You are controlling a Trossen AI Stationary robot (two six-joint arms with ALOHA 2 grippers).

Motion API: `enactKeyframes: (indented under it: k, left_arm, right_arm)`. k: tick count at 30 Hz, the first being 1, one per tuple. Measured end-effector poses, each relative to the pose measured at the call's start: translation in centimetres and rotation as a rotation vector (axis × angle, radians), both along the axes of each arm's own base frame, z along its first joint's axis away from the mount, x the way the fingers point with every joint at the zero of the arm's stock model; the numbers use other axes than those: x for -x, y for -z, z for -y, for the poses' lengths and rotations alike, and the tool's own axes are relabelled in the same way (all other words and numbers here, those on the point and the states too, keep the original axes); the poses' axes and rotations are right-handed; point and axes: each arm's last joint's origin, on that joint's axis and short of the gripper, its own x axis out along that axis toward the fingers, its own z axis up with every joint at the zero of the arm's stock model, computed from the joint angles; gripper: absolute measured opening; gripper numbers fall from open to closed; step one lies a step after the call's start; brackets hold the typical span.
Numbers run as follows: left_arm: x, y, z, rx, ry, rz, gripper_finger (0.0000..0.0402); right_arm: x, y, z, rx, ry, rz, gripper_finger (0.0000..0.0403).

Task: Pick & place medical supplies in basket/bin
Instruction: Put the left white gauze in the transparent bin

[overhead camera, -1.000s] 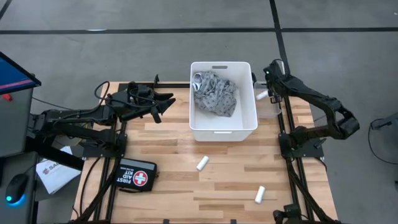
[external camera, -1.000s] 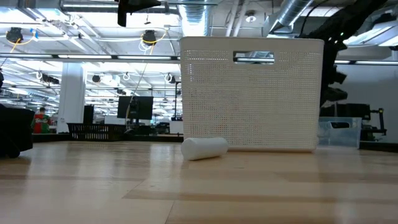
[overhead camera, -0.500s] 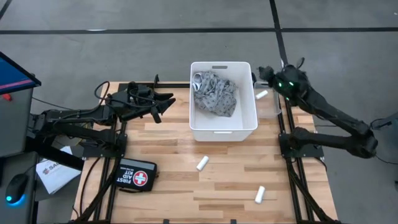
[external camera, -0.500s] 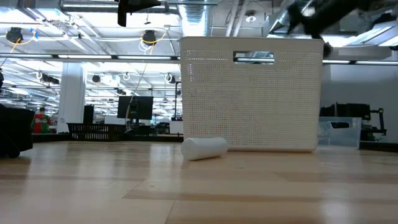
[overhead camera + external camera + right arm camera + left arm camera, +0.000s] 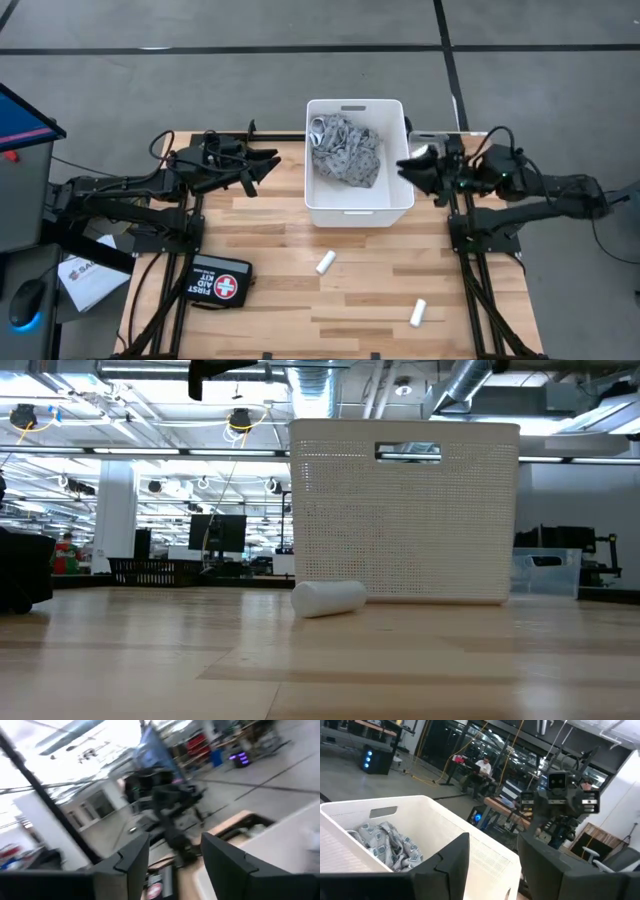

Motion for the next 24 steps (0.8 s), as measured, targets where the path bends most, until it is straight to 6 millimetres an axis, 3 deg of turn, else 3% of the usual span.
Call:
enactKeyframes:
  k: [7,16,19,24]
  left_arm:
    - [0.2,-0.2,0.3,0.003,0.059,0.013,0.0158]
    - [0.8,-0.1,1.2,0.001,0.1,-0.02,0.0158]
    - [1.0,-0.1,1.5,0.002,0.113,-0.03,0.0158]
    - [1.7,0.3,1.9,0.006,0.135,-0.097,0.0158]
  right_arm:
    - [-3.5,-2.1,-3.6,0.058,-0.188,-0.069,0.0162]
    - [-7.9,-4.6,-7.8,0.402,-0.373,-0.544,0.0159]
    - [-9.6,-4.4,-9.0,0.603,-0.45,-0.666,0.0157]
    - [-12.5,-2.2,-10.5,0.791,-0.52,-0.826,0.0157]
